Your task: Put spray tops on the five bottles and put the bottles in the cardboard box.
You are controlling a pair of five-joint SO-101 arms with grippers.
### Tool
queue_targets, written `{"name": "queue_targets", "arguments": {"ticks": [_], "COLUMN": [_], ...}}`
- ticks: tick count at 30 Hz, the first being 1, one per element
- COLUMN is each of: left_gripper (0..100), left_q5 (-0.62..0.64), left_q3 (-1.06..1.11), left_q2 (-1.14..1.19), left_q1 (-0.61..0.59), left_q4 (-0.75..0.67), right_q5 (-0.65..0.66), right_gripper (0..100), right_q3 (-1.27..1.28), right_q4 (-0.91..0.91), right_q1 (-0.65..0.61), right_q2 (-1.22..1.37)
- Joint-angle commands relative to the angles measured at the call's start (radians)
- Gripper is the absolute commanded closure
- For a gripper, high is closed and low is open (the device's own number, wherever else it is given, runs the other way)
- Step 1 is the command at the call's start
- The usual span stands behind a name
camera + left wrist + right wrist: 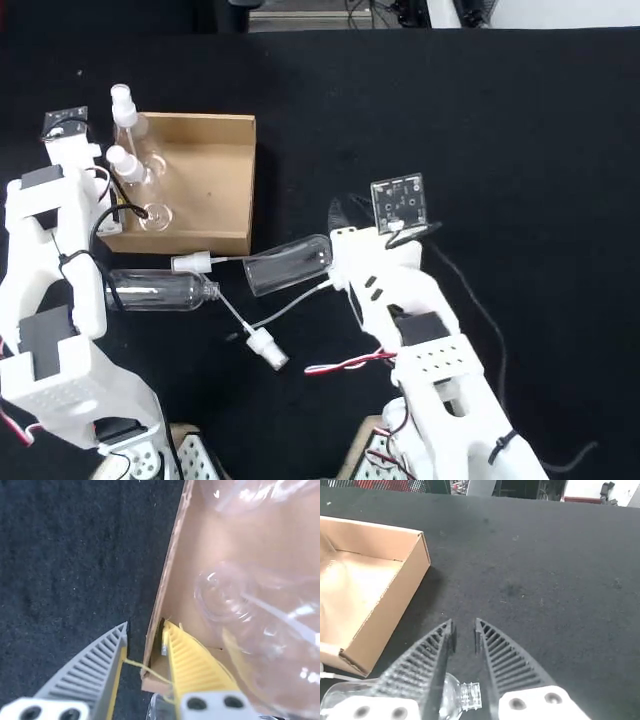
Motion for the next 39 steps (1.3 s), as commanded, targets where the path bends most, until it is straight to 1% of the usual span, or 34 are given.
{"name": "queue_targets", "arguments": {"ticks": [1,9,11,15,19,24,30,35,37,39], "left_gripper": [89,89,86,75,75,75,75,76,78,85], "left_q5": [0.002,0.002,0.002,0.003,0.002,0.0,-0.002,-0.06,-0.086,-0.106], "left_q3": [-0.01,-0.042,-0.082,-0.159,-0.225,-0.343,-0.518,-0.584,-0.601,-0.601], "left_q2": [-0.052,-0.06,-0.058,-0.058,-0.058,-0.058,-0.058,-0.058,-0.058,-0.06], "left_q1": [-0.019,-0.028,-0.036,-0.05,-0.076,-0.079,-0.077,-0.077,-0.077,-0.074], "left_q4": [0.006,0.015,0.055,0.13,0.17,0.292,0.516,0.671,0.726,0.758], "right_q5": [-0.009,-0.008,-0.008,-0.003,-0.002,-0.002,-0.002,0.0,0.0,0.0], "right_gripper": [94.7,94.6,94.6,94.6,94.6,94.6,94.6,94.8,94.8,94.9], "right_q3": [-0.004,0.012,0.012,0.012,0.012,0.012,0.012,0.012,0.012,0.012], "right_q4": [-0.029,-0.029,-0.029,-0.026,-0.026,-0.028,-0.026,-0.025,-0.025,-0.025], "right_q1": [-0.012,-0.009,-0.009,-0.008,-0.006,-0.006,-0.005,-0.005,-0.003,0.009], "right_q2": [-0.041,-0.041,-0.041,-0.041,-0.041,-0.041,-0.045,-0.045,-0.045,-0.045]}}
